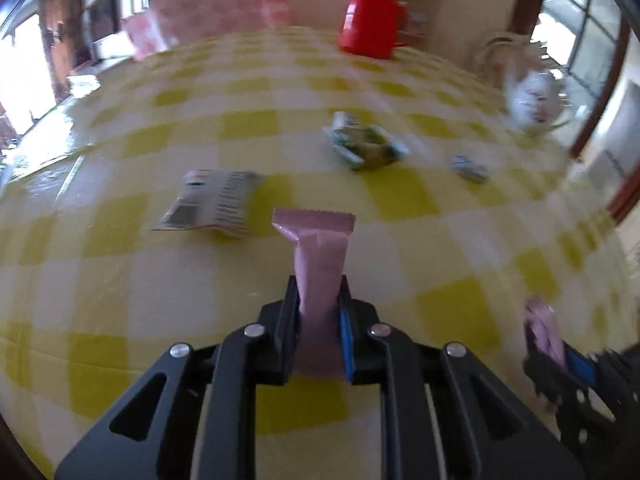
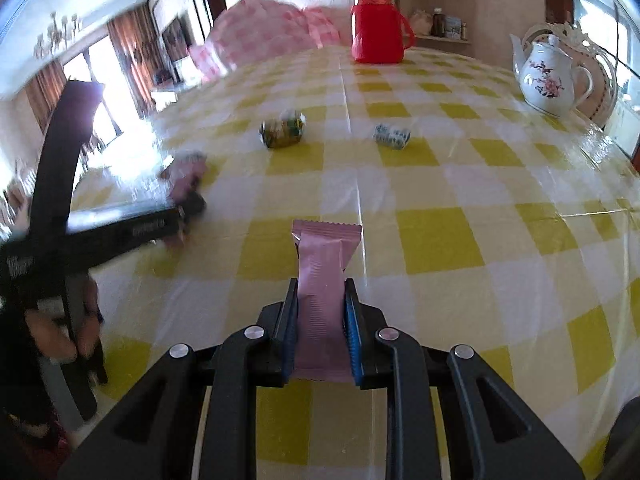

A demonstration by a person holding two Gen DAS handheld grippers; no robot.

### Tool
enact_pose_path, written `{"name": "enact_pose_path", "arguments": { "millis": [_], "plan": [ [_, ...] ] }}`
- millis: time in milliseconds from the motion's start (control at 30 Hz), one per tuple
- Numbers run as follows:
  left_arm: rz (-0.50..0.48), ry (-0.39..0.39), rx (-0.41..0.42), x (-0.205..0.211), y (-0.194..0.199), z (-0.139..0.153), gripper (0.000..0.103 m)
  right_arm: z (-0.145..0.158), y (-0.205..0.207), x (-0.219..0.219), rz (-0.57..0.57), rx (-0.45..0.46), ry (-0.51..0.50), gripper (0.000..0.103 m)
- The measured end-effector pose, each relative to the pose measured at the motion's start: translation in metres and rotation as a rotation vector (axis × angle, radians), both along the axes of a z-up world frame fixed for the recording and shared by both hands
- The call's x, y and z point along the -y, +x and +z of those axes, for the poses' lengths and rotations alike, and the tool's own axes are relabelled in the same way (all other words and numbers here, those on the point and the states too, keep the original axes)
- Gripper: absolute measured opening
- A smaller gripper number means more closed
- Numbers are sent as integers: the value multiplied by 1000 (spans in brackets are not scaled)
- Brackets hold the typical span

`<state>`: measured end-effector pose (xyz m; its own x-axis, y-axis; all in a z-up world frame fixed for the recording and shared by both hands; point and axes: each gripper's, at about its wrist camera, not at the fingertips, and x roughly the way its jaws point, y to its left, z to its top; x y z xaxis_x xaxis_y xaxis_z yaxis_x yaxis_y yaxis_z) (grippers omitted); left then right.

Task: Organize snacks
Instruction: 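Grasp the second pink wrapped bar with the left gripper, then carry both pink bars off the table over the purple box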

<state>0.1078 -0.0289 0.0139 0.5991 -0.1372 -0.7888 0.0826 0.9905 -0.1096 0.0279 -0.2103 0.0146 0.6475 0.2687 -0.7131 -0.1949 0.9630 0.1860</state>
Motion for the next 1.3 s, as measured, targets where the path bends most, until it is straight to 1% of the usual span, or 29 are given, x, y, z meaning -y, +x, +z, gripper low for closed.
{"name": "enact_pose_path", "arguments": {
  "millis": [67, 100, 133, 200, 367, 600, 767, 967, 1100, 1233, 1300],
  "plan": [
    [-16, 20, 51, 4, -7, 10, 18, 4, 0, 9, -16, 7, 54, 21],
    [-21, 7, 63, 3, -9, 13, 18, 5, 1, 11, -22, 7, 66, 21],
    [-32, -25, 71, 1, -12, 17, 18, 5, 1, 13, -29, 5, 71, 21],
    [-41, -44, 77, 1, -17, 19, 18, 4, 2, 13, -34, 0, 69, 21],
    [-47, -56, 69, 1, -22, 19, 18, 0, 3, 10, -32, -10, 57, 21],
    [-73, -56, 81, 5, -28, 19, 18, -1, 3, 13, -45, -9, 77, 21],
    [-85, -61, 89, 6, -39, 21, 18, 4, -5, 9, -39, 10, 92, 21],
    [-92, -58, 117, 8, -58, 25, 18, 6, -17, 7, -45, 17, 111, 21],
    [-82, -59, 137, 3, -73, 27, 19, 6, -27, 3, -42, 18, 129, 21],
    [-67, -87, 140, -7, -92, 24, 19, 6, -44, -5, -31, 23, 144, 21],
    [-61, -75, 165, -9, -105, 28, 19, 7, -53, -8, -28, 27, 165, 21]
  ]
}}
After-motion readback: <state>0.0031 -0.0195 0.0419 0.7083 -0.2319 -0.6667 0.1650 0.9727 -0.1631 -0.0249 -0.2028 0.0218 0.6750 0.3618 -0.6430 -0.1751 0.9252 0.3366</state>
